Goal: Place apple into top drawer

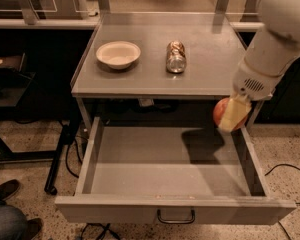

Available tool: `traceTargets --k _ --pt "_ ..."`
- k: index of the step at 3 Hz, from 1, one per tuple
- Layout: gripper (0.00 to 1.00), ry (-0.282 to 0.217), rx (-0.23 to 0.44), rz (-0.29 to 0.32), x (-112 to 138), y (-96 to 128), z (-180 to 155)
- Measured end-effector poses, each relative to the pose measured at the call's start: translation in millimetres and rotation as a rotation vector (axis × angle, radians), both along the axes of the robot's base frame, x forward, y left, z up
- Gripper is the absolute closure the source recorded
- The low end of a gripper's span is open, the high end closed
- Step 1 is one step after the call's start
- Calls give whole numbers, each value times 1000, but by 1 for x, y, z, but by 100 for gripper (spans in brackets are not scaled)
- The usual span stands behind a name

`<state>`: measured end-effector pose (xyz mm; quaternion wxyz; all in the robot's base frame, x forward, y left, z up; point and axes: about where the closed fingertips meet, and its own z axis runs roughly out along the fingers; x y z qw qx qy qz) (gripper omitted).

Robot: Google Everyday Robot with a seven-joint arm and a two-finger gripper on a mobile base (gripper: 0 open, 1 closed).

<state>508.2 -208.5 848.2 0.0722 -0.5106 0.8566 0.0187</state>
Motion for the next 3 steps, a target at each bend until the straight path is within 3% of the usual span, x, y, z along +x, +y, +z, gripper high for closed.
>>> traceTargets --k 1,2,3 --pt "100 74 43 33 -19 40 -55" --pt "100 74 43 33 -19 40 -55" --pt "100 129 68 8 -30 51 -89"
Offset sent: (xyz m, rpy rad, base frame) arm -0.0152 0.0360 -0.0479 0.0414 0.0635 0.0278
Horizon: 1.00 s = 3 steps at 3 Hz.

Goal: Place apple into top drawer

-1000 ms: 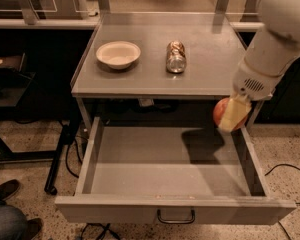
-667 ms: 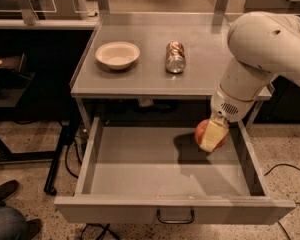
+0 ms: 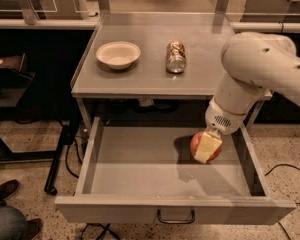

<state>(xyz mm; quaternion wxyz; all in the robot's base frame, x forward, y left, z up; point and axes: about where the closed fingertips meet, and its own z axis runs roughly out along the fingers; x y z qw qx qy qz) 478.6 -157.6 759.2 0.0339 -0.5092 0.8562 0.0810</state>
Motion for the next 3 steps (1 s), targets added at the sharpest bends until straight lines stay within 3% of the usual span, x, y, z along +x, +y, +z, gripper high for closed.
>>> traceTargets --k 1,2,3 --pt "100 30 22 -55 1 11 -48" --pt "100 25 47 -99 9 19 -77" --pt "100 24 55 -116 9 20 -80"
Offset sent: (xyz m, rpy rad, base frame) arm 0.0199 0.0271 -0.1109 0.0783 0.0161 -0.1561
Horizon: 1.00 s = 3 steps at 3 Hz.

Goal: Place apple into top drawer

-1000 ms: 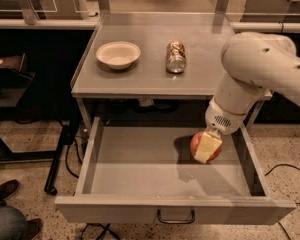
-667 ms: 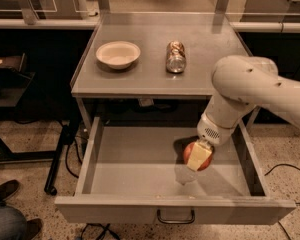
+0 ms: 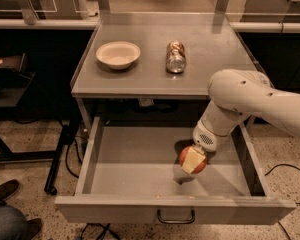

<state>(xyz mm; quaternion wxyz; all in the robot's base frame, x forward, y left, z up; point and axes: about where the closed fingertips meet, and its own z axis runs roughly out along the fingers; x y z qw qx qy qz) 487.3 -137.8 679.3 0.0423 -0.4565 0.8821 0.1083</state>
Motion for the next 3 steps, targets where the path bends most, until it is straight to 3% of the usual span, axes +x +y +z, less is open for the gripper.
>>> traceTargets --k 1,3 --pt "100 10 13 -36 -4 1 -7" --pt "100 -55 9 -187 12 15 -40"
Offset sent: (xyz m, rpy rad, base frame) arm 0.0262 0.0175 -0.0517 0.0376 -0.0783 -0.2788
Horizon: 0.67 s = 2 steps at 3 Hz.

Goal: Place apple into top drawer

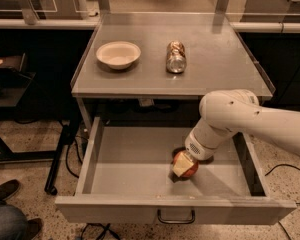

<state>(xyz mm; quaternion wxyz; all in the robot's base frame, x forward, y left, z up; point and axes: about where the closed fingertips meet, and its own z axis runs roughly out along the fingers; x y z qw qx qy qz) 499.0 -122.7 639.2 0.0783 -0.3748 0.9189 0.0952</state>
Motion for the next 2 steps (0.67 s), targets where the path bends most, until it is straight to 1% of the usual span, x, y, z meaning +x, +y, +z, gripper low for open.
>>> traceTargets --k 1,2 --pt "100 -21 -16 -36 1 5 -11" --pt "100 -17 -54 -33 -2 11 -23"
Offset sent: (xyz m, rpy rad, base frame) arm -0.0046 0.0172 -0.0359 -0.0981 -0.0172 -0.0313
